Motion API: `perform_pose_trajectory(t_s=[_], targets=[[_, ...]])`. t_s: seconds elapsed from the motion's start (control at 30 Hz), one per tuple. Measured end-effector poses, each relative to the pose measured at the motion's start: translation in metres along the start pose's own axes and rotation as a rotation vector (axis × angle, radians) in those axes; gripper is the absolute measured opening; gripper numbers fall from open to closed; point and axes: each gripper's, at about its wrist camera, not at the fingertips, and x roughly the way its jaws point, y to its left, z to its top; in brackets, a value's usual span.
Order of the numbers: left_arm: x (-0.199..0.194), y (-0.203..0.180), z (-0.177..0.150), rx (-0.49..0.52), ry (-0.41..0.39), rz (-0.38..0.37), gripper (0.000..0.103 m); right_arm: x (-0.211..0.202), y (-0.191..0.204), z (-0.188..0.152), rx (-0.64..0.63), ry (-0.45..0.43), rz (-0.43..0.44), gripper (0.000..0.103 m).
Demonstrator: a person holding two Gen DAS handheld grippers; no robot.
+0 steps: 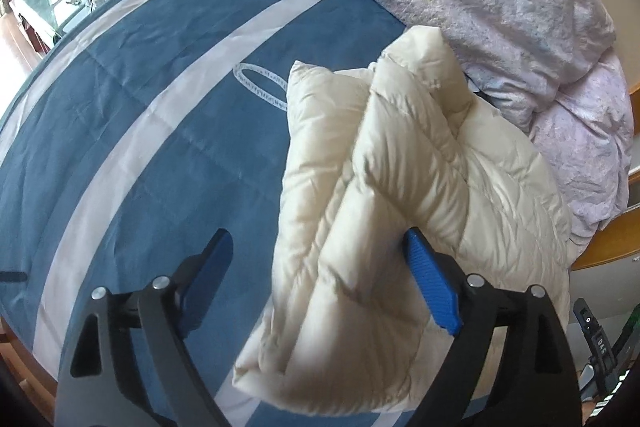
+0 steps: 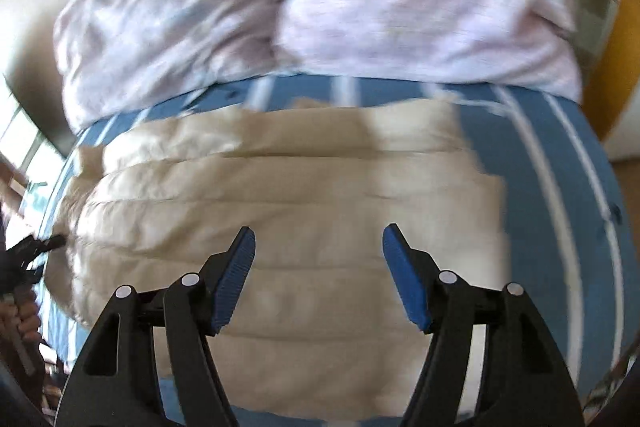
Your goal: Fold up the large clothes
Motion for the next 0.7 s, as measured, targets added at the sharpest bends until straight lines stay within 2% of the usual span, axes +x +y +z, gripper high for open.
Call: perform_pose_trajectory(t_s=[0.13, 0.23, 0.47, 0.7], targets=[[0.006, 0.0, 0.009, 0.005, 0.015, 0.002, 0.087, 0.009, 0.04, -0.002, -0.07, 0.021, 0.074, 0.063], [0.011, -0.003, 0.015, 0.021, 0.021, 0.007, 0.087, 0.012, 0.057, -0.008, -0.105, 0.038, 0.093, 0.061], [0.018, -0.006, 0.024, 0.032, 0.033, 0.002, 0.087, 0.039, 0.067, -0.022, -0.124, 0.109, 0.062, 0.061], [0.025, -0.013, 0.033, 0.064, 0.044, 0.017, 0.09, 0.057, 0.077, -0.031, -0.153, 0.135, 0.02, 0.063]])
